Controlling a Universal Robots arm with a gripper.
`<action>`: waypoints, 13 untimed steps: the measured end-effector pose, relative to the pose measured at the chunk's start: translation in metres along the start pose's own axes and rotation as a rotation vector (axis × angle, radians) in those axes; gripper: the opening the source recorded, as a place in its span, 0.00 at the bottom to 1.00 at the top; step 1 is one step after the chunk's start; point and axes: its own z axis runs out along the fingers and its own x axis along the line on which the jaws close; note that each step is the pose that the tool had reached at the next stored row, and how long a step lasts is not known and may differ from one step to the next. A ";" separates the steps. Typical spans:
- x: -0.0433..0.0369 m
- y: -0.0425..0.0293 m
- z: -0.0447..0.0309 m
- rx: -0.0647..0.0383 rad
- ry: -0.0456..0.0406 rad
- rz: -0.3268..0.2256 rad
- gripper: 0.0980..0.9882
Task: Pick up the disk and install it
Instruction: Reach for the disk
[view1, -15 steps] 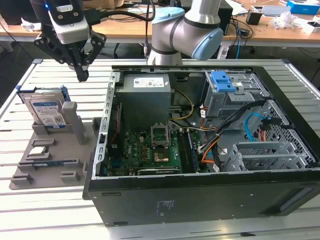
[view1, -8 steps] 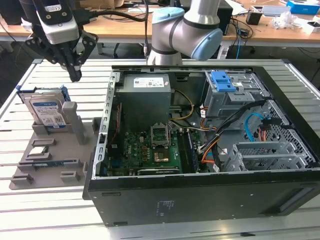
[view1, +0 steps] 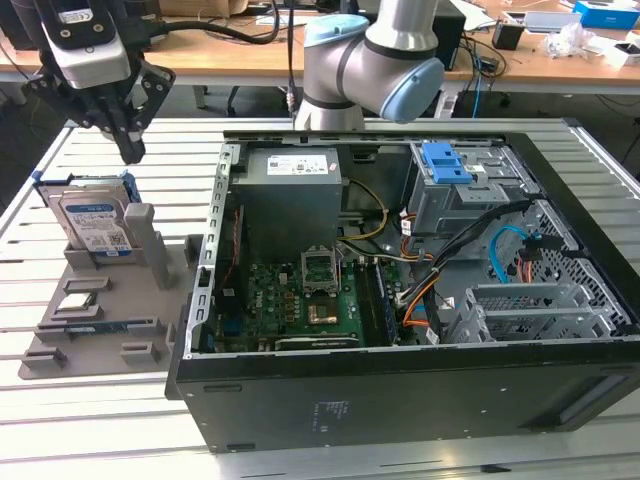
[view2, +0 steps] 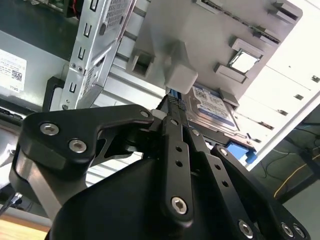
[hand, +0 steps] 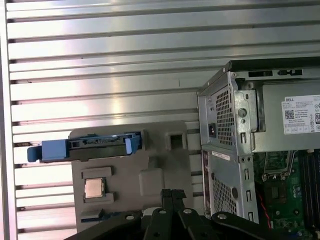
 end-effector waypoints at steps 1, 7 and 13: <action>0.0034 -0.0003 -0.0001 0.000 0.0001 0.000 0.01; 0.0166 -0.0012 -0.0003 0.000 0.0000 0.000 0.01; 0.0304 -0.0023 -0.0005 0.000 0.0000 0.000 0.01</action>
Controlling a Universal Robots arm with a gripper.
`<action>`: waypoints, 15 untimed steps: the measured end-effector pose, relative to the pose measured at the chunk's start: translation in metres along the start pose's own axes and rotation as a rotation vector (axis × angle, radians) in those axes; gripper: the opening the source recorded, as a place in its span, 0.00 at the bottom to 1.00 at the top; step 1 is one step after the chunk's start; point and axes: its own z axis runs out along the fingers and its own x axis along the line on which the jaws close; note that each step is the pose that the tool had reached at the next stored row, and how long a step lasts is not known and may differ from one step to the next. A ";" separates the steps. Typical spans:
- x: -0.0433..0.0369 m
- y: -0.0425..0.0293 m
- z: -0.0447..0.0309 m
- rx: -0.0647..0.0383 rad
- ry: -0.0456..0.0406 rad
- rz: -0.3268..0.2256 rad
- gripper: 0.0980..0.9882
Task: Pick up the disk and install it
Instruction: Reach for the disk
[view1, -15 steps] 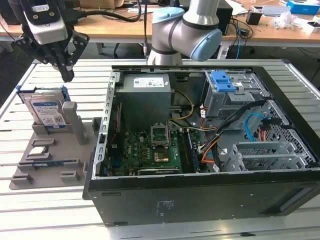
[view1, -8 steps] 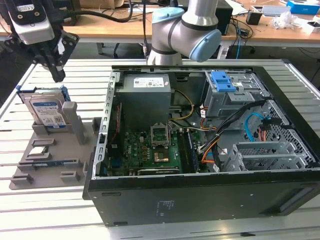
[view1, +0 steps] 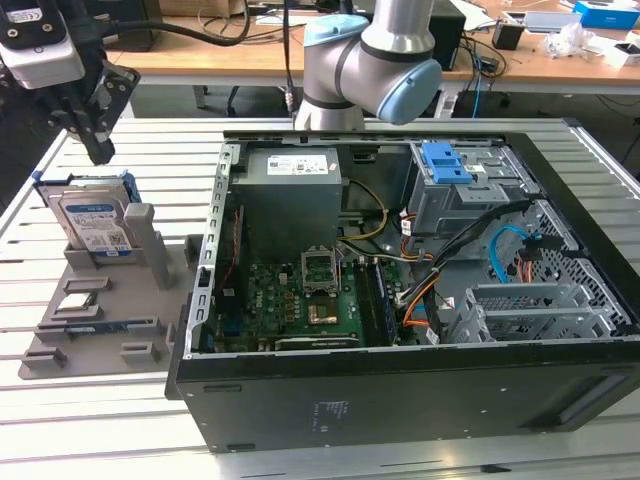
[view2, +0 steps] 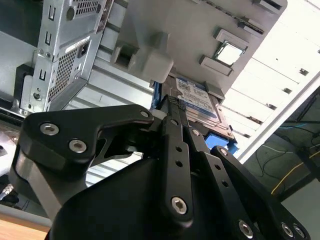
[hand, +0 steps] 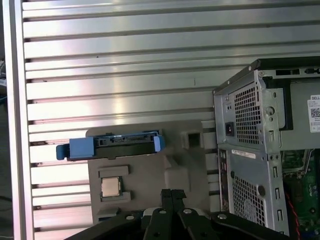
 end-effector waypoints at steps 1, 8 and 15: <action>0.0015 -0.0001 0.0000 0.000 0.0001 0.000 0.01; 0.0174 -0.0013 -0.0003 0.000 0.0001 0.000 0.01; 0.0320 -0.0024 -0.0006 0.000 0.0000 0.000 0.01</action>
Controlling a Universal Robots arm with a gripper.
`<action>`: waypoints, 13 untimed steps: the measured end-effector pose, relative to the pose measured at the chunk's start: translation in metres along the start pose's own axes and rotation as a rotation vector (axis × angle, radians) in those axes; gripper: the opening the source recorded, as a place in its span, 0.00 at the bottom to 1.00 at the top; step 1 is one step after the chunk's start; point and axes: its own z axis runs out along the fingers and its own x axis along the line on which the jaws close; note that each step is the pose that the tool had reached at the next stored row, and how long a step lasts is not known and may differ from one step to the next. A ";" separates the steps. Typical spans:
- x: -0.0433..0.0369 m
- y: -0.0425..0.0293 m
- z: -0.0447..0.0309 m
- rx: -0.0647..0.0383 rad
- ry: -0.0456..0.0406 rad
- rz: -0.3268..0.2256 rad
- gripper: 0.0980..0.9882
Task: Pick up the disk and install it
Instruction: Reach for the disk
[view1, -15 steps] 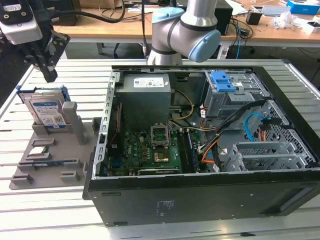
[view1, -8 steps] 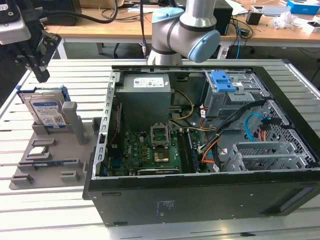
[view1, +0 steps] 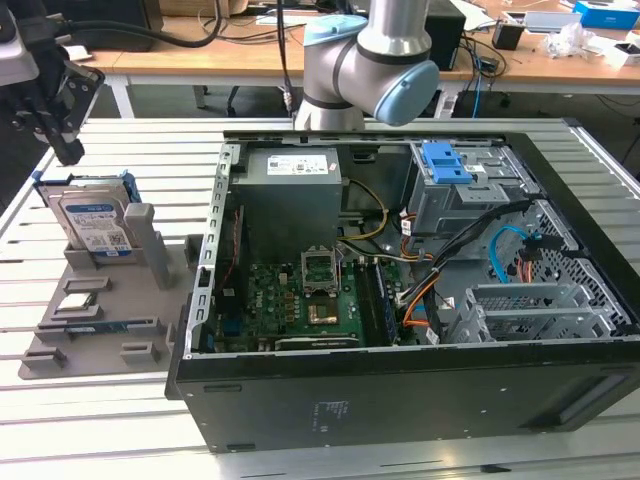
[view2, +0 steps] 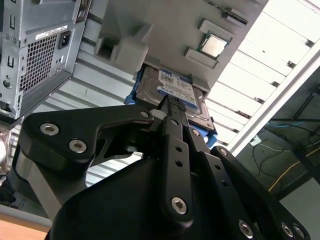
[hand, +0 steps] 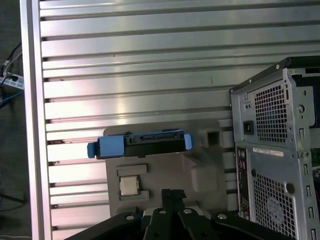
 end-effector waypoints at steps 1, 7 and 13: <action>0.0017 -0.0001 0.0000 0.000 0.0000 0.000 0.01; 0.0144 -0.0011 -0.0003 0.000 0.0000 0.000 0.01; 0.0306 -0.0023 -0.0006 0.000 0.0000 0.000 0.01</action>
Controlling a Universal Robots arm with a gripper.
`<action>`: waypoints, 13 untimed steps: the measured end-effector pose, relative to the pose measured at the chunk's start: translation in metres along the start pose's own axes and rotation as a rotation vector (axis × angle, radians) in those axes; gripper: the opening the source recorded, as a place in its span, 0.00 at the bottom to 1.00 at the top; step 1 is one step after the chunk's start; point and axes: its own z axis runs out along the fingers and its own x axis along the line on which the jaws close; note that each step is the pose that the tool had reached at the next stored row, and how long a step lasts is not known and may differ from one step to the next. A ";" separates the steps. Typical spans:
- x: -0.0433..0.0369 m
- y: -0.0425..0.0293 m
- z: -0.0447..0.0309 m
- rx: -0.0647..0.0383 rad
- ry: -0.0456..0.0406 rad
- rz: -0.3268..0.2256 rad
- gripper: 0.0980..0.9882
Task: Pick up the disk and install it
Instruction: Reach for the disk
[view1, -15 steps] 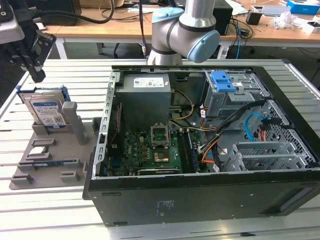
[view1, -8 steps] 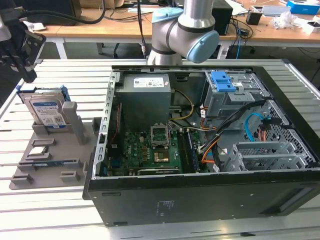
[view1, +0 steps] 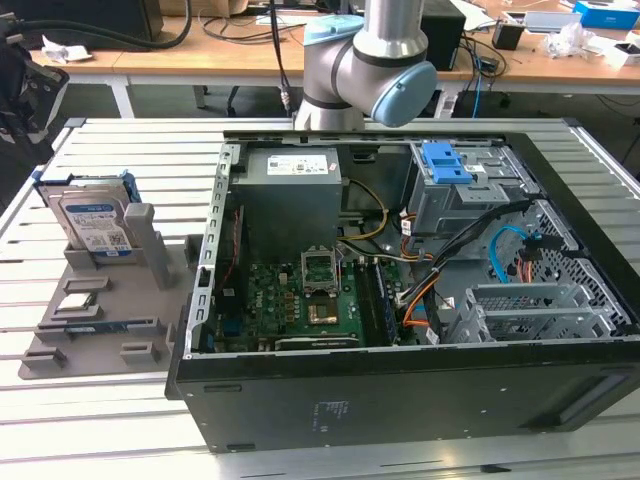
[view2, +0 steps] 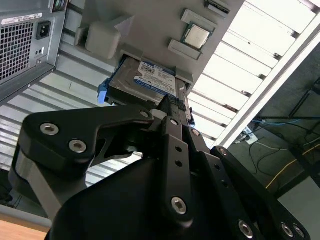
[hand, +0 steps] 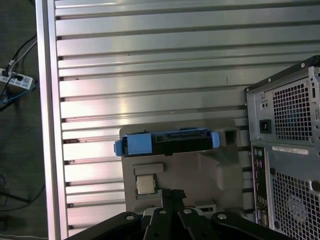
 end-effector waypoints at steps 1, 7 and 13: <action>0.0020 -0.0001 0.0000 0.000 0.0000 0.000 0.01; 0.0163 -0.0012 -0.0003 0.000 0.0001 0.000 0.01; 0.0320 -0.0024 -0.0005 0.000 -0.0001 0.000 0.01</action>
